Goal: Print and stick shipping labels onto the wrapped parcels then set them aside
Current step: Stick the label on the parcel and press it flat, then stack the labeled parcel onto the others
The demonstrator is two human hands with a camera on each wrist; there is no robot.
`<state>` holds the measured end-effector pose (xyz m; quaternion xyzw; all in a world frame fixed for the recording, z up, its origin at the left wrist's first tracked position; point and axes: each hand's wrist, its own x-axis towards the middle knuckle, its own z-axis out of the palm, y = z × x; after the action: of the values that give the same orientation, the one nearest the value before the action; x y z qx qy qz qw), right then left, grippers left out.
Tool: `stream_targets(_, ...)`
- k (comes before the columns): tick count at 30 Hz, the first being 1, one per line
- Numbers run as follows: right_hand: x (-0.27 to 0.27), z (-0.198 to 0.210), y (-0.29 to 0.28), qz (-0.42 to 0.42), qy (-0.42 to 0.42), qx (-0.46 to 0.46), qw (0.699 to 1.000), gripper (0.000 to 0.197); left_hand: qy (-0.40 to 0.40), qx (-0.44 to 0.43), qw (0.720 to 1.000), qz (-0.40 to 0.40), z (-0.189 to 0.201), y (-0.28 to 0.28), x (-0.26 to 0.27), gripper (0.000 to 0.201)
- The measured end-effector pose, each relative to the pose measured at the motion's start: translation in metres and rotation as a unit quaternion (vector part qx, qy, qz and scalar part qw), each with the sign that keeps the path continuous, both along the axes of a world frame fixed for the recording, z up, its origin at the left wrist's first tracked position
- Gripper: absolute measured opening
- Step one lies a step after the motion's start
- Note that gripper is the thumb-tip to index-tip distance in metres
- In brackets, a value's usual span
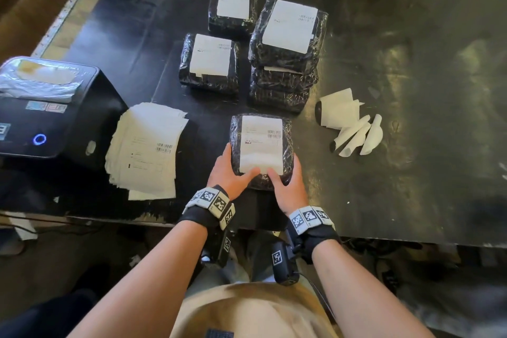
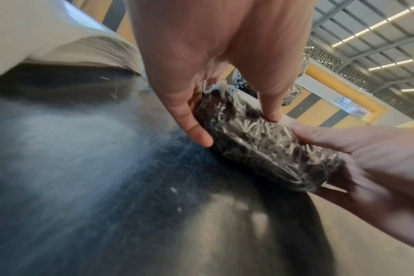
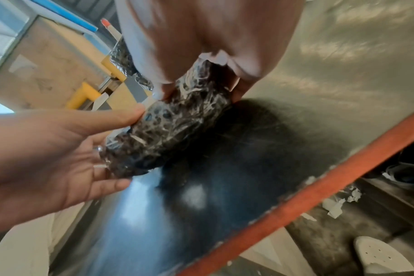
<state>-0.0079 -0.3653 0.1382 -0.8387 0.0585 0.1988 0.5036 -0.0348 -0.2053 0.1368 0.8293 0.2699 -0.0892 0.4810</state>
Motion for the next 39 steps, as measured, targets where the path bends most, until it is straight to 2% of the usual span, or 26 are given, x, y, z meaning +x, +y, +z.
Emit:
stream_targets(6, 0.001, 0.003, -0.005, 0.016, 0.001, -0.01, 1.0, 0.071, -0.001, -0.022, 1.0, -0.009, 0.001, 0.005, -0.005, 0.088)
stream_targets(11, 0.006, 0.005, -0.012, 0.041, 0.017, -0.025, 0.999, 0.065, 0.0, -0.061, 0.998, -0.013, 0.008, 0.01, -0.01, 0.073)
stream_targets(14, 0.015, 0.01, -0.016, 0.047, 0.029, -0.016, 0.998, 0.061, 0.005, -0.083, 0.996, -0.022, 0.007, 0.018, -0.016, 0.071)
stream_targets(17, 0.025, 0.015, -0.018, 0.037, 0.05, -0.019, 0.998, 0.06, 0.009, -0.079, 0.997, -0.011, 0.005, 0.021, -0.019, 0.058)
stream_targets(24, 0.055, 0.017, -0.006, 0.035, 0.079, -0.03, 0.996, 0.073, 0.004, -0.089, 0.994, 0.056, -0.005, 0.017, -0.026, 0.045)
stream_targets(28, 0.062, 0.013, 0.0, 0.037, 0.138, -0.032, 0.989, 0.098, 0.004, -0.093, 0.994, 0.062, -0.006, 0.016, -0.024, 0.041)
stream_targets(31, 0.065, -0.001, -0.001, 0.028, 0.157, 0.001, 0.987, 0.117, 0.007, -0.091, 0.994, 0.065, -0.006, 0.017, -0.024, 0.041)
stream_targets(33, 0.064, -0.011, -0.002, 0.024, 0.156, 0.012, 0.987, 0.113, 0.009, -0.088, 0.994, 0.068, -0.006, 0.017, -0.024, 0.042)
stream_targets(36, 0.06, -0.003, 0.0, 0.03, 0.153, 0.027, 0.987, 0.106, 0.01, -0.099, 0.992, 0.081, -0.003, 0.013, -0.024, 0.04)
stream_targets(39, 0.063, 0.0, -0.001, 0.012, 0.146, 0.078, 0.986, 0.08, -0.002, -0.116, 0.989, 0.091, 0.002, 0.006, -0.028, 0.037)
